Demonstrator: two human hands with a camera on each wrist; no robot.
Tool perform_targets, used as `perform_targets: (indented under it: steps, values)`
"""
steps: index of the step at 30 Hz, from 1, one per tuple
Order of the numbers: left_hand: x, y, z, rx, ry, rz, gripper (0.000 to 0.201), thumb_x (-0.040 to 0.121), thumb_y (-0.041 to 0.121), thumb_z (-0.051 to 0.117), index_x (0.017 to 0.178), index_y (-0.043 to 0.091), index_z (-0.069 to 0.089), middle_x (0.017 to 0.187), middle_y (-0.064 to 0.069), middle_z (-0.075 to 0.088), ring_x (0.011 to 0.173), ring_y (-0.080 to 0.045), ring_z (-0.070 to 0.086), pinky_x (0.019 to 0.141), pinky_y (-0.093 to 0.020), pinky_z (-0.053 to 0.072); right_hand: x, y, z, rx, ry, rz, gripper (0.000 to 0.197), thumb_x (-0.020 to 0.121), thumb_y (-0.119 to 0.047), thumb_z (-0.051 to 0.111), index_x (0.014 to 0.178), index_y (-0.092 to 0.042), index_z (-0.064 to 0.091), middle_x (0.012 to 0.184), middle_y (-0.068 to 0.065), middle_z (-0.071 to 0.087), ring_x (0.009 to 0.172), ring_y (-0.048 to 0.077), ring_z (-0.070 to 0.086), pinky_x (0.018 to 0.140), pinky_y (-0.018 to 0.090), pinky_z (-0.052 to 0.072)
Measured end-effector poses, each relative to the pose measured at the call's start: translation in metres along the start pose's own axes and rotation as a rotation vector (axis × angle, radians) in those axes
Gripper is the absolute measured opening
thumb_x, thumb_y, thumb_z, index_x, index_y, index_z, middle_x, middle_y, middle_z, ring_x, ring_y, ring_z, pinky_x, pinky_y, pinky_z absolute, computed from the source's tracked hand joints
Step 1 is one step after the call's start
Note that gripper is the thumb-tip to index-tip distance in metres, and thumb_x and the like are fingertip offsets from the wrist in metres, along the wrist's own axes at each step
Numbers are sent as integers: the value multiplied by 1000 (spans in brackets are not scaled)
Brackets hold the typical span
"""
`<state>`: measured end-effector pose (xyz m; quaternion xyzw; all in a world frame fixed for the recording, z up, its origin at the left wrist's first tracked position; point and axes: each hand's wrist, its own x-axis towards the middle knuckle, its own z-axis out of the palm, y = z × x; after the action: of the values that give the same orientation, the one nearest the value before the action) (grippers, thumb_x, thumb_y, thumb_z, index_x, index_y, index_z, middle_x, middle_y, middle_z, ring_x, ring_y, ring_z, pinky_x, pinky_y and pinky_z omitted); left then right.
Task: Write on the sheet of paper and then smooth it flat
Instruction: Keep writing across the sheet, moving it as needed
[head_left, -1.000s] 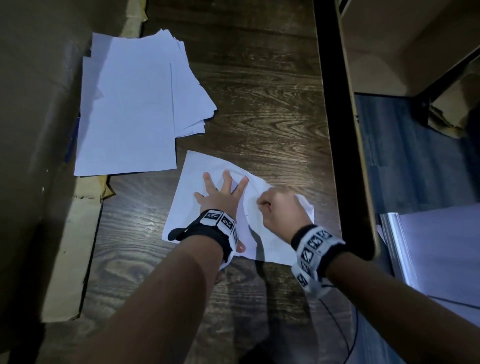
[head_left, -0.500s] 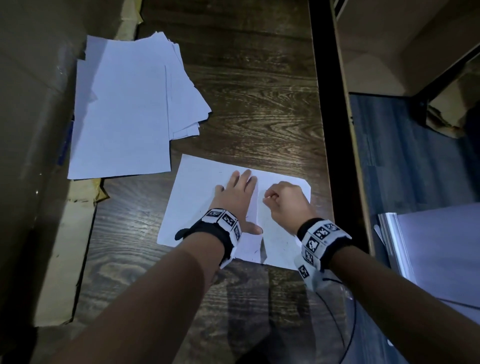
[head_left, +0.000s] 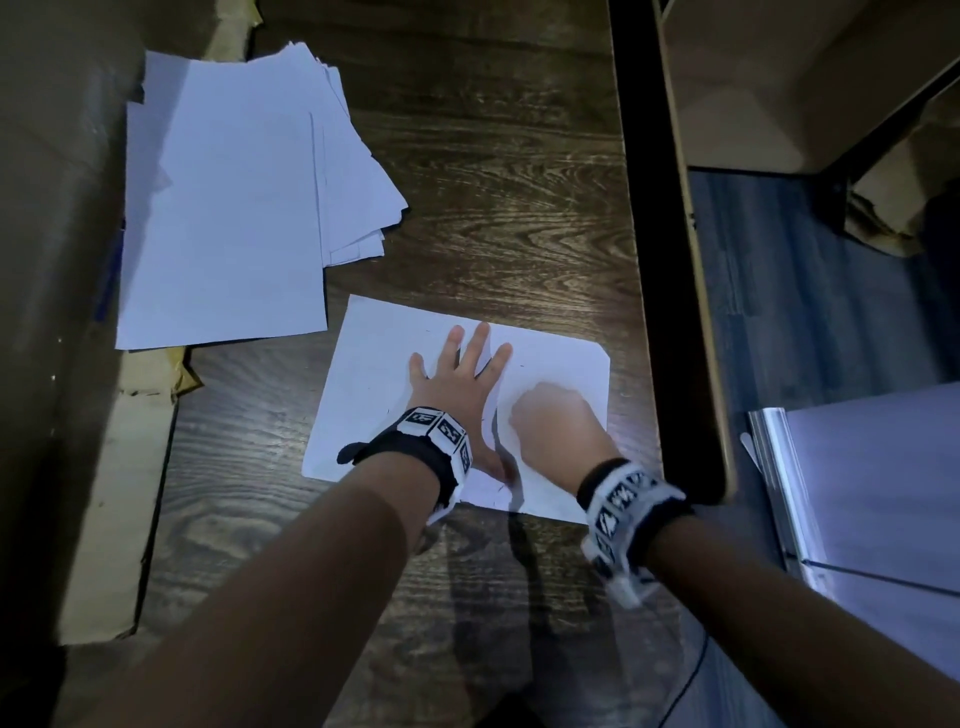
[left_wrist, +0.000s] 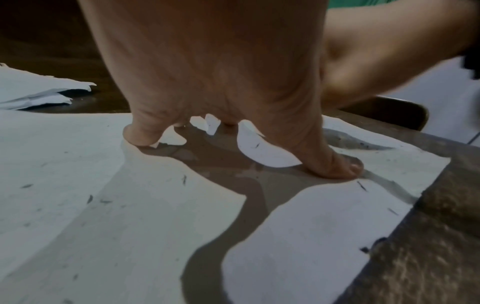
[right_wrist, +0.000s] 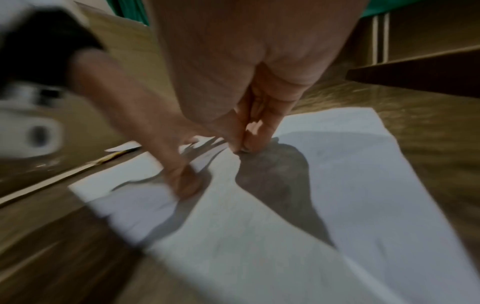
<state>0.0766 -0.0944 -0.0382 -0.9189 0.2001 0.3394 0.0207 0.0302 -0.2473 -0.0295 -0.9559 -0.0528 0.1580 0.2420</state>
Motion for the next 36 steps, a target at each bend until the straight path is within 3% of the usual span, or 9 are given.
perform_targets:
  steps: [3,7,9,14,18,20,25,31,36]
  values:
    - [0,1,-1,7,-12,0,161,47,92,73,154,30,-31,158,-3,-43,150,-34,-31,116,-72,6,-14,-3,-1,-56,-129,-69,17,90,-15,54,82,-6,67,87,8,60,77,29,61,70,41,53]
    - [-3,3,-4,18,-1,-10,157,52,89,74,156,29,-29,160,-4,-41,150,-35,-29,117,-72,8,38,0,-16,-35,60,16,15,90,-17,57,88,-9,70,92,9,63,80,28,62,72,36,54]
    - [-3,6,-5,21,-18,-15,156,53,86,76,155,32,-29,159,-4,-42,150,-37,-30,116,-73,9,34,0,-11,-9,96,53,15,90,-17,57,85,-9,68,91,9,62,77,27,61,70,35,54]
    - [2,5,-4,53,-32,-35,153,55,82,80,151,42,-32,157,-7,-44,149,-40,-30,114,-73,13,-16,-3,2,-6,-121,-39,17,87,-15,55,75,-9,65,82,5,59,72,26,59,67,40,53]
    - [-2,5,-7,27,-33,-15,154,50,88,75,152,42,-30,158,-5,-43,149,-38,-30,115,-73,11,36,2,-16,17,68,33,16,90,-18,58,80,-12,68,84,6,61,74,24,58,67,32,49]
    - [-1,5,-7,54,-29,-24,154,49,90,73,151,42,-32,158,-5,-43,149,-38,-30,116,-72,12,34,1,-13,40,116,50,16,90,-17,57,81,-11,69,86,7,61,76,24,58,67,33,51]
    - [3,4,-5,85,-37,-45,152,55,85,77,150,43,-34,157,-5,-45,150,-37,-30,115,-70,14,-19,-6,1,22,-109,-42,15,86,-11,55,75,-7,65,82,7,60,75,28,60,66,40,52]
    - [-2,7,-9,80,-37,-42,153,52,88,74,151,41,-32,159,-5,-42,150,-37,-29,116,-70,15,34,-8,-15,59,131,78,18,90,-13,58,74,-15,65,82,5,60,72,23,58,66,31,50]
    - [2,5,-6,76,-38,-49,152,55,82,78,150,42,-33,158,-5,-43,150,-37,-29,116,-71,15,-22,-11,2,12,-86,14,15,89,-13,56,79,-7,65,86,7,60,77,27,59,69,38,52]
